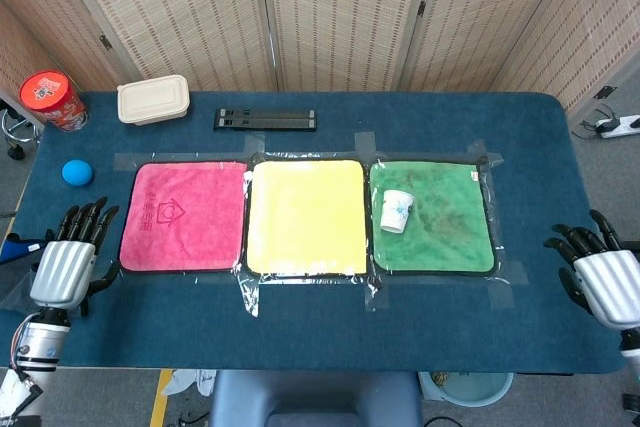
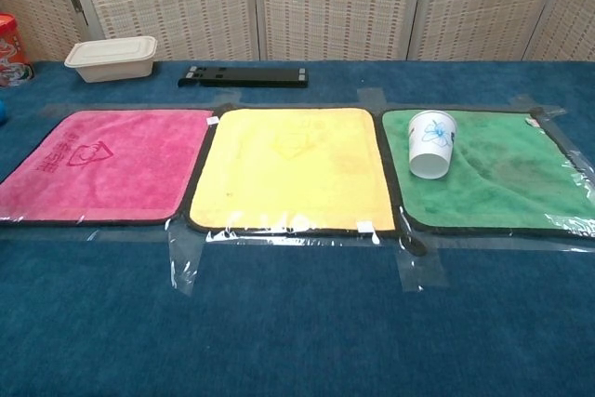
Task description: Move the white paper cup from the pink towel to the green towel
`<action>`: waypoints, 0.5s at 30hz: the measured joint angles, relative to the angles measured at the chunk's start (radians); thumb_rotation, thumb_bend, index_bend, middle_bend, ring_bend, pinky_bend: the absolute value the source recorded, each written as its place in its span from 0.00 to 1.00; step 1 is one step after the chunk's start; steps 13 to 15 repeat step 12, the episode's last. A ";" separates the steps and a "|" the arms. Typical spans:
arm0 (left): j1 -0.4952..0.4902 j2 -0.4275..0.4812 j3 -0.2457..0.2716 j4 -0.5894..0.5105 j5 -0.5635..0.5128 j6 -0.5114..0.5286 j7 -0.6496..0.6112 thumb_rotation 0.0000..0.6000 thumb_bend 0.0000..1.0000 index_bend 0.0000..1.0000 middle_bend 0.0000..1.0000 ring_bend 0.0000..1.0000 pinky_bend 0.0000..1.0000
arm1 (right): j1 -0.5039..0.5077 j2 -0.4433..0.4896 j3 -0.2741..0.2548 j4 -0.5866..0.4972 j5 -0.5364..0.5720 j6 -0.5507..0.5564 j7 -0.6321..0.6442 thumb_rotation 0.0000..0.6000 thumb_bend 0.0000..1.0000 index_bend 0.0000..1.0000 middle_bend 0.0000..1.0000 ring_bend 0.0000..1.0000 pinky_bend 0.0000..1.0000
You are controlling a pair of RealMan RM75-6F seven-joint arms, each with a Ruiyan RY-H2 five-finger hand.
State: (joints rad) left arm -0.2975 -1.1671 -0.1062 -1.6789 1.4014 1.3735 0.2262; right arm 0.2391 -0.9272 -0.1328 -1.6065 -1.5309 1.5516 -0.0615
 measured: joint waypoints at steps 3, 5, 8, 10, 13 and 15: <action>0.018 0.011 0.009 -0.026 0.005 0.021 0.011 1.00 0.39 0.01 0.00 0.00 0.00 | -0.059 -0.014 0.003 0.014 -0.010 0.065 0.017 1.00 0.55 0.31 0.24 0.22 0.04; 0.032 0.016 0.015 -0.041 0.007 0.037 0.017 1.00 0.39 0.01 0.00 0.00 0.00 | -0.095 -0.026 0.004 0.023 -0.016 0.100 0.032 1.00 0.55 0.30 0.24 0.22 0.04; 0.052 0.018 0.021 -0.057 0.008 0.063 0.024 1.00 0.39 0.00 0.00 0.00 0.00 | -0.143 -0.050 0.004 0.042 -0.026 0.141 0.072 1.00 0.55 0.30 0.24 0.22 0.04; 0.068 0.018 0.029 -0.066 0.010 0.079 0.029 1.00 0.39 0.01 0.00 0.00 0.00 | -0.172 -0.070 0.003 0.062 -0.033 0.154 0.101 1.00 0.55 0.30 0.24 0.22 0.04; 0.080 0.018 0.035 -0.071 0.011 0.088 0.035 1.00 0.39 0.01 0.00 0.00 0.00 | -0.197 -0.089 0.002 0.082 -0.037 0.159 0.120 1.00 0.55 0.30 0.24 0.22 0.04; 0.080 0.018 0.035 -0.071 0.011 0.088 0.035 1.00 0.39 0.01 0.00 0.00 0.00 | -0.197 -0.089 0.002 0.082 -0.037 0.159 0.120 1.00 0.55 0.30 0.24 0.22 0.04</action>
